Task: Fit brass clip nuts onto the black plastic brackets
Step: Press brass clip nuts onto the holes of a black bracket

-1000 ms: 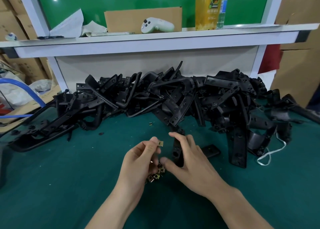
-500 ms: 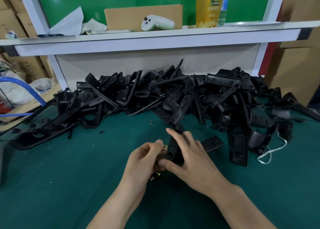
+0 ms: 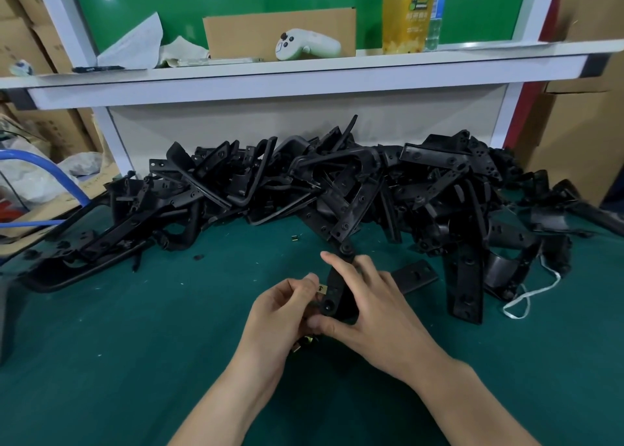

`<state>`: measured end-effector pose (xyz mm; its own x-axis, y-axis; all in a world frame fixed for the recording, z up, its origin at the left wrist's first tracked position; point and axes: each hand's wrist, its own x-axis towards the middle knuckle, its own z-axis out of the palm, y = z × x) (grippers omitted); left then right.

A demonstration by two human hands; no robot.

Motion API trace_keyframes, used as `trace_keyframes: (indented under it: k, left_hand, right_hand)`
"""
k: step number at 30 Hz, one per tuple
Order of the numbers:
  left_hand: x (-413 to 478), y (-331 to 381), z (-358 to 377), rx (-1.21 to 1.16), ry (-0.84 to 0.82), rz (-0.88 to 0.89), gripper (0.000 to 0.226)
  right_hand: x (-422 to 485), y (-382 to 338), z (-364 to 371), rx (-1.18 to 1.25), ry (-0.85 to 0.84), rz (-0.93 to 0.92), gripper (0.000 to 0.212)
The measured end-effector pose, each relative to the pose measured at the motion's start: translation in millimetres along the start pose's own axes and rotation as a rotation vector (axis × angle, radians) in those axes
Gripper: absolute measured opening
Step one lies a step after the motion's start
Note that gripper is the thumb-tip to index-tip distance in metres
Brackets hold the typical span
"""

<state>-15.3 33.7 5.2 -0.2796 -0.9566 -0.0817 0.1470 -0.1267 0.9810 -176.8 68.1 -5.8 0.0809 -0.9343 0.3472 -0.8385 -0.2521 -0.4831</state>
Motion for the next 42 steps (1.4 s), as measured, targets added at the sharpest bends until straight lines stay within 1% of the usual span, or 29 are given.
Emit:
trace_keyframes:
  k: [5,10,19,24,29,32,34,35,36,39,42]
  left_hand:
    - [-0.2,-0.9,-0.3,0.017,0.003,0.017,0.049]
    - [-0.7,-0.5,-0.9,0.050,0.002,0.019,0.039]
    - [-4.8,4.3,-2.0,0.147,-0.028,0.074,0.037]
    - [-5.4,5.9,-2.0,0.179,0.001,0.104,0.040]
    - [-5.5,2.6,-1.8,0.221,0.018,0.128,0.035]
    - [-5.6,-1.0,1.7,0.254,0.068,0.179,0.031]
    - [-6.7,-5.5,4.2,0.318,0.107,0.253,0.020]
    - [-7.3,-7.6,4.8,0.392,0.114,0.283,0.010]
    - [-8.3,-9.1,5.0,0.498,0.114,0.310,0.010]
    - [-9.2,-14.1,2.9,0.812,0.131,0.403,0.034]
    - [-10.2,-13.9,2.4,0.899,0.207,0.500,0.036]
  right_hand:
    - [0.6,-0.1,0.1,-0.005,-0.002,0.002,0.089]
    - [0.8,-0.3,0.3,-0.021,-0.007,-0.001,0.092]
    - [0.4,0.0,0.8,-0.025,0.016,-0.014,0.093]
    - [0.4,-0.8,2.5,-0.030,0.031,-0.022,0.094]
    - [0.9,-0.6,4.2,-0.053,0.033,-0.026,0.095]
    - [2.9,-1.0,5.4,-0.067,0.058,-0.016,0.097]
    - [4.6,0.3,6.9,-0.046,0.066,-0.006,0.094]
    - [5.1,2.1,7.8,-0.038,0.070,-0.005,0.095]
    - [5.4,4.0,8.1,-0.038,0.078,-0.009,0.099]
    - [5.6,9.3,8.7,-0.028,0.101,-0.022,0.107]
    - [6.1,9.9,12.0,0.021,0.125,-0.008,0.110]
